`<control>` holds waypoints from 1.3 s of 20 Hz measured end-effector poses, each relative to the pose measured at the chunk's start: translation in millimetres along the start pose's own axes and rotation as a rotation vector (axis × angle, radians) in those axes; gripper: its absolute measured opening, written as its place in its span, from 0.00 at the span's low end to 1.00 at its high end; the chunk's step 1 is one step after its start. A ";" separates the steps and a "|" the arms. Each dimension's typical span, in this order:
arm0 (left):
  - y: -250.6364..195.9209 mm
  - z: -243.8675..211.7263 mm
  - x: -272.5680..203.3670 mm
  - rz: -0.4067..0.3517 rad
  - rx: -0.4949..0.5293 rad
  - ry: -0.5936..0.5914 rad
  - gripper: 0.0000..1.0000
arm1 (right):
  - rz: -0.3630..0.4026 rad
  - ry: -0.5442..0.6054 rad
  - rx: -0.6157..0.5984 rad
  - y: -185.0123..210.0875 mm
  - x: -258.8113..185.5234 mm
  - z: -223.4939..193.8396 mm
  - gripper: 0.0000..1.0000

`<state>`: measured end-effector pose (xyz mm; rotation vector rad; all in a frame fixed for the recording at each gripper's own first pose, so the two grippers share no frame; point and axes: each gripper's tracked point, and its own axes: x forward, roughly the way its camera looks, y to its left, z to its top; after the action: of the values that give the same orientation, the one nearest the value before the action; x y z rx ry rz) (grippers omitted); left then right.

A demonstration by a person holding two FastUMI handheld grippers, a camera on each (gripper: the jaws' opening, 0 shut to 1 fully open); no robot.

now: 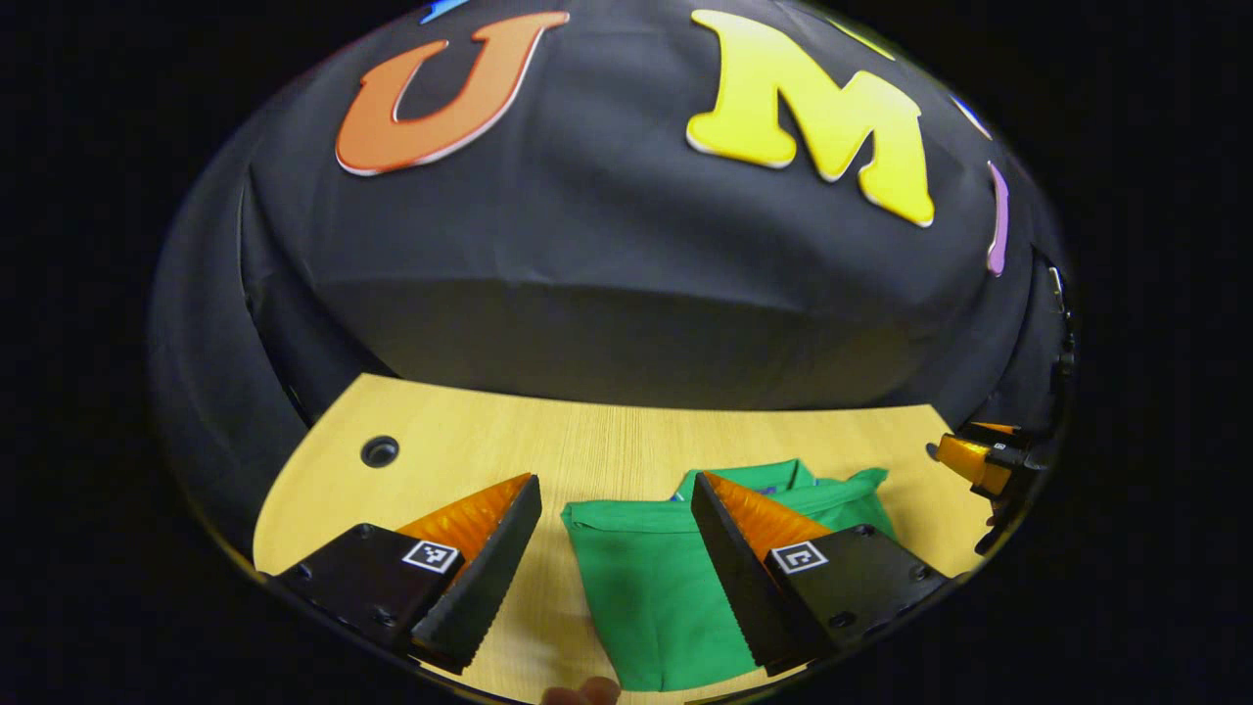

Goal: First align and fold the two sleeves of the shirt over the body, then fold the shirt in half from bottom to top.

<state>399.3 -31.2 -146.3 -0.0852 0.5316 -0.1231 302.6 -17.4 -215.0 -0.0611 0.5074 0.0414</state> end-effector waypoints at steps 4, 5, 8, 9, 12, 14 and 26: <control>-7.3 74.2 -92.4 0.018 0.064 -0.192 0.99 | -0.015 -0.184 0.054 0.2 -102.6 67.2 0.78; -13.2 90.5 -119.1 0.018 0.078 -0.241 0.99 | -0.015 -0.218 0.052 0.8 -131.2 77.3 0.84; -36.7 119.8 -193.3 -0.001 0.074 -0.356 0.98 | -0.005 -0.304 0.058 15.1 -212.3 99.3 0.85; -41.2 124.1 -216.6 -0.010 0.055 -0.377 0.98 | -0.005 -0.331 0.057 18.0 -237.2 103.1 0.86; -44.7 116.0 -280.7 -0.010 0.014 -0.420 0.98 | -0.022 -0.407 0.047 25.4 -297.1 101.3 0.86; -43.4 104.0 -308.2 0.017 0.012 -0.451 0.98 | -0.047 -0.429 0.032 26.9 -324.9 87.5 0.96; -35.1 20.7 -361.6 0.051 0.028 -0.427 0.98 | -0.013 -0.375 0.006 64.3 -388.7 2.3 0.96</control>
<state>97.3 -14.6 56.2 -0.0676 0.1057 -0.0599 -39.3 37.4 -26.9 -0.0490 0.1324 0.0370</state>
